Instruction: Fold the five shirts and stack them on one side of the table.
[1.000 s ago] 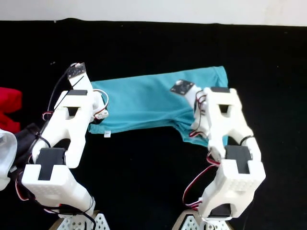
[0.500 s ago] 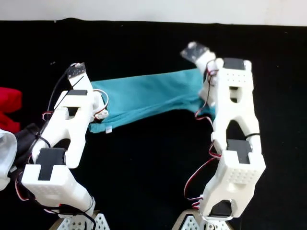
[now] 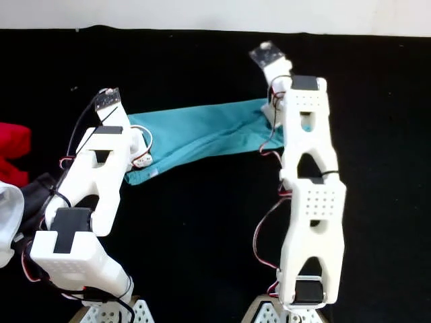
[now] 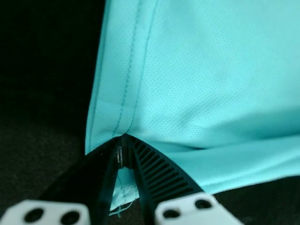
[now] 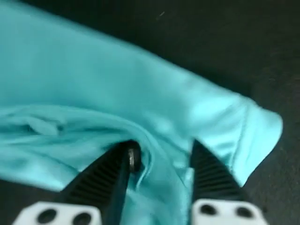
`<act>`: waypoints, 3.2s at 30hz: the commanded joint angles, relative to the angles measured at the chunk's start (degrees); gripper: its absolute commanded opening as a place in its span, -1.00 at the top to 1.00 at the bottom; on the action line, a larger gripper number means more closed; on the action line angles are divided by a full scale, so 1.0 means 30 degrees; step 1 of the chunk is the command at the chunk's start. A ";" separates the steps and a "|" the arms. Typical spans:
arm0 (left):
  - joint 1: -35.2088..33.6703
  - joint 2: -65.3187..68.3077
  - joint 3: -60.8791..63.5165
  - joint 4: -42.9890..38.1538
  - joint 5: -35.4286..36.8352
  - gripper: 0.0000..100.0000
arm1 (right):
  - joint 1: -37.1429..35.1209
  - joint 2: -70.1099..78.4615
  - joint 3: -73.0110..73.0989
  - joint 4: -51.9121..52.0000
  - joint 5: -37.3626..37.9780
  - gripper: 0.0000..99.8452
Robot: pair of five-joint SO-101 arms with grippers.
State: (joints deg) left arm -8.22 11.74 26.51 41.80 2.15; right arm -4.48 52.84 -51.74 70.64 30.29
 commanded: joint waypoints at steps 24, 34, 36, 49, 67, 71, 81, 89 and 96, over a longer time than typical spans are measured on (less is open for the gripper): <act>-0.0220 0.0103 -0.0396 -0.0674 0.0088 0.98 | 0.0835 0.5436 -1.4168 0.9275 -0.1641 0.99; -0.0220 0.0103 -0.0396 -0.0674 0.0088 0.98 | 0.2418 0.8454 -1.4286 0.3121 -0.1729 0.99; -0.0220 0.0103 -0.0396 -0.0674 0.0088 0.98 | 0.2476 0.8425 -1.4667 0.2945 -0.1729 0.99; -0.0220 0.0103 -0.0396 -0.0674 0.0088 0.98 | -0.1304 0.6403 -1.6484 0.8571 -0.1758 0.99; -0.0220 0.0103 -0.0396 -0.0674 0.0088 0.98 | -0.0659 0.4645 -1.6513 0.7048 -0.1758 0.99; -0.0220 0.0103 -0.0396 -0.0674 0.0088 0.98 | 0.0484 0.2828 -1.6513 0.9363 -0.1758 0.99; -0.0220 0.0103 -0.0396 -0.0674 0.0088 0.98 | 0.2242 0.2007 -1.2996 1.0212 -0.1729 0.99; -0.0220 0.0103 -0.0396 -0.0674 0.0088 0.98 | 0.3355 0.3062 -0.9187 0.8659 -0.1758 0.99; -0.0190 0.0103 -0.0396 -0.0674 0.0088 0.98 | 0.5084 0.5407 -0.9451 0.5172 -0.1758 0.99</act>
State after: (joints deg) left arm -8.22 11.74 26.51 41.80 2.15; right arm 8.18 69.01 -79.60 89.19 24.57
